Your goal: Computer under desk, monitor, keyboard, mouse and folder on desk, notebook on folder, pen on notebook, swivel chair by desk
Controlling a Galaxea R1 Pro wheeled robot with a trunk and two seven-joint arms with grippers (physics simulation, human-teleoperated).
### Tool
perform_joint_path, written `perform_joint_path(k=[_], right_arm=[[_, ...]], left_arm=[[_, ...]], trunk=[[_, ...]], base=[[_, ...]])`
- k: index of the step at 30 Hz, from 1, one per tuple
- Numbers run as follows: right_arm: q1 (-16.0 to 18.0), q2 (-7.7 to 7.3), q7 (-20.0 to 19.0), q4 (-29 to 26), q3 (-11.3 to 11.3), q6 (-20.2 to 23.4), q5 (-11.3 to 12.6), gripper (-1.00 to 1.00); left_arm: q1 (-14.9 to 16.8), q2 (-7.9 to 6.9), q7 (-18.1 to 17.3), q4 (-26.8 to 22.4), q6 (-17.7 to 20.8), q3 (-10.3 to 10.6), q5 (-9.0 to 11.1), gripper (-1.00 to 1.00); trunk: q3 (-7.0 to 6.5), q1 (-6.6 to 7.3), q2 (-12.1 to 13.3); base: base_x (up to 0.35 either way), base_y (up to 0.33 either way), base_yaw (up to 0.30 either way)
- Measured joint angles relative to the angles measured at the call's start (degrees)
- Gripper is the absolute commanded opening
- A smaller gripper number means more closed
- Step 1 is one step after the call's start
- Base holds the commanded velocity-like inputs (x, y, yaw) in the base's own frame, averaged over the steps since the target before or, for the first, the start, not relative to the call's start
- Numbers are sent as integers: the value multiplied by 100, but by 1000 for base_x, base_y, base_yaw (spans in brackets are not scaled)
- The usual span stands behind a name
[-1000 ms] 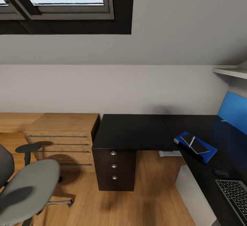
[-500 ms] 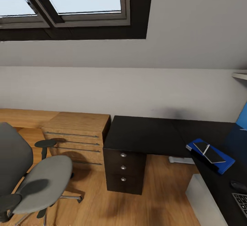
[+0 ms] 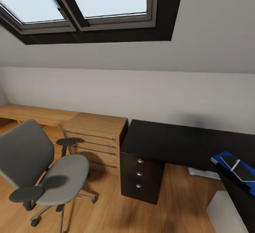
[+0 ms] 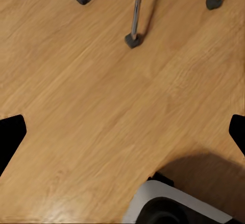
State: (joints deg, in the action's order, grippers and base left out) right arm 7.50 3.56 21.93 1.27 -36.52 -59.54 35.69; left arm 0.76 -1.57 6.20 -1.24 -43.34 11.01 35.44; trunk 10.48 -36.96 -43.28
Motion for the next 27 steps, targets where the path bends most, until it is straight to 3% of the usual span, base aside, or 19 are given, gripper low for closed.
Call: perform_joint_path(k=[4,27], right_arm=[[0,-5,76,0,2,-1,-1,100],[0,-30,102,0,10,41,9,100]], left_arm=[[0,-20,-18,1,180,15,-12,100],[0,-23,-29,2,221,11,10,100]], trunk=[[0,0,-1],[0,0,0]], base=[[0,0,281],[0,0,282]])
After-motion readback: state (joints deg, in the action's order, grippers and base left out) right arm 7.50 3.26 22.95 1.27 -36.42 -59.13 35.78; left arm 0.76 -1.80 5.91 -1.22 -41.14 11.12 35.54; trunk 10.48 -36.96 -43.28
